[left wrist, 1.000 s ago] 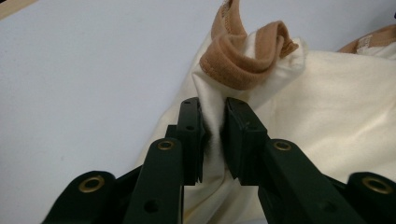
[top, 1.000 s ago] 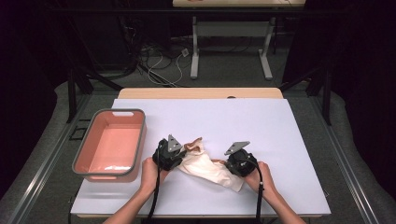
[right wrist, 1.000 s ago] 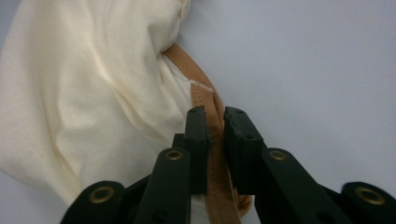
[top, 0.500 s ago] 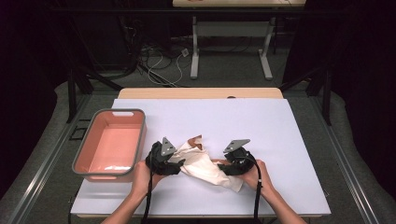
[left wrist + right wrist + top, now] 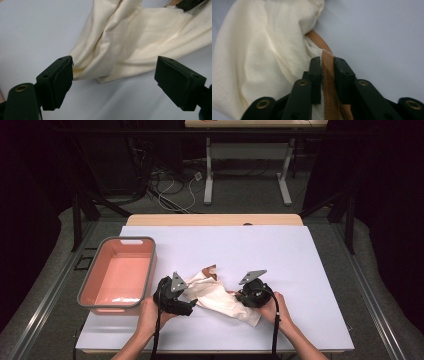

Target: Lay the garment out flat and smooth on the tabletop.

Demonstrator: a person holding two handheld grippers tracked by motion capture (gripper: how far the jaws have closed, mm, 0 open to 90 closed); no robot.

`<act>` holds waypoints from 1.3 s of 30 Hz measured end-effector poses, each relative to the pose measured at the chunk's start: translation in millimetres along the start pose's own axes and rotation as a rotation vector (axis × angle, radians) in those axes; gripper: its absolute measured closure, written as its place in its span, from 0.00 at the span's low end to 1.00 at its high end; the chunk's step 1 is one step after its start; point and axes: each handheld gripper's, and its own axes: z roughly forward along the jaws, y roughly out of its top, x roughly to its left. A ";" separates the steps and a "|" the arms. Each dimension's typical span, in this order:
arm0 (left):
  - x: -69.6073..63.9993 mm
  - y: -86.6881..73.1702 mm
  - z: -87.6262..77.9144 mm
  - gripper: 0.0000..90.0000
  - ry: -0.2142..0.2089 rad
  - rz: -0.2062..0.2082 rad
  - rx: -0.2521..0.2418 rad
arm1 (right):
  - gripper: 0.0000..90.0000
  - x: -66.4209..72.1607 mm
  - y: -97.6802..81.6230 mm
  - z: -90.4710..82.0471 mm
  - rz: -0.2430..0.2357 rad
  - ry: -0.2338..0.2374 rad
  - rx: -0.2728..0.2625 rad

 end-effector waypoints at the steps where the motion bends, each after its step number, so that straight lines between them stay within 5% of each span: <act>1: 0.3 -0.5 -1.7 0.17 0.003 -0.001 -0.005 | 0.92 1.3 0.1 -0.2 0.007 -0.003 -0.003; 6: -3.2 -0.7 -4.2 0.18 0.007 0.005 -0.011 | 0.96 2.3 0.8 -2.3 -0.012 -0.030 0.002; 11: -8.0 -1.1 -0.6 0.18 -0.005 0.029 0.033 | 0.97 2.0 1.3 -8.2 -0.008 -0.052 -0.018; 16: -5.9 -5.2 7.9 0.19 0.005 0.007 0.059 | 0.97 -1.8 0.7 -17.2 0.004 -0.078 -0.052; 20: 0.1 -9.8 17.6 0.19 -0.018 -0.052 0.078 | 0.97 -2.9 0.5 -22.9 0.035 -0.082 -0.056; 23: 2.3 -11.1 22.6 0.22 -0.025 -0.081 0.075 | 0.96 -1.8 -1.3 -17.2 0.013 -0.045 -0.028; 29: 1.3 -12.2 31.5 0.33 -0.016 -0.075 0.065 | 0.96 8.4 0.7 -12.4 -0.009 -0.004 -0.013; 32: 0.0 -11.4 36.2 0.37 0.019 -0.062 0.065 | 0.96 11.7 1.2 -11.3 -0.031 0.006 -0.033; 39: 4.1 -12.4 38.5 0.37 0.013 -0.065 0.073 | 0.96 16.5 3.6 -14.6 -0.036 0.026 -0.052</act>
